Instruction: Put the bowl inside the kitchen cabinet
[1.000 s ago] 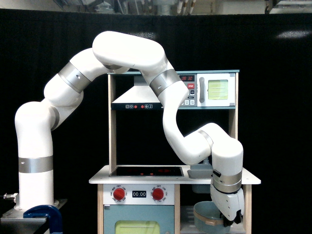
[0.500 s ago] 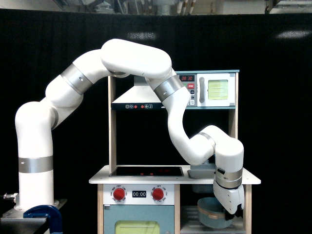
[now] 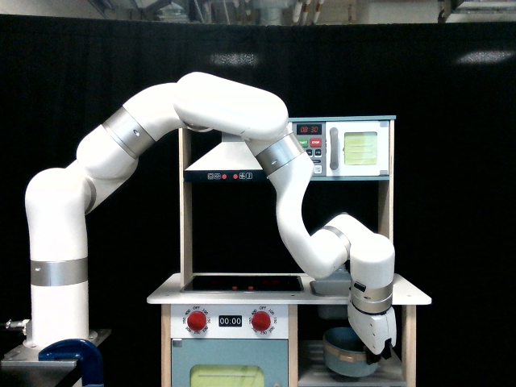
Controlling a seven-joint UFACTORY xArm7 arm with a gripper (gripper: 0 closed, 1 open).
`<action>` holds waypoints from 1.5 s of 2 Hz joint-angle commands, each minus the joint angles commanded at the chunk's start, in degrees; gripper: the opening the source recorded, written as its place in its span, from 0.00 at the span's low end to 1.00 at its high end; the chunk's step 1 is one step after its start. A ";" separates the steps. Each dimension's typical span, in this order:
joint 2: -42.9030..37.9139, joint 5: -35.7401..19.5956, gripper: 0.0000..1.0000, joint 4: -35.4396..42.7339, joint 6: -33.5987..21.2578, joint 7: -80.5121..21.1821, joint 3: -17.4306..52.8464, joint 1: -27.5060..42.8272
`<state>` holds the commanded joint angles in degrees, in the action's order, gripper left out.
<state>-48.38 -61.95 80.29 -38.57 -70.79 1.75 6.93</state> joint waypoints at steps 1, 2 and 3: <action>-0.01 -0.75 1.00 -2.14 3.11 -1.32 -2.95 -1.00; 3.30 0.13 1.00 -7.03 5.04 -2.48 -6.01 -4.14; 4.48 2.39 1.00 -8.22 4.17 -2.97 -6.79 -7.54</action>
<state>-43.89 -59.56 72.07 -34.40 -73.77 -5.04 -0.61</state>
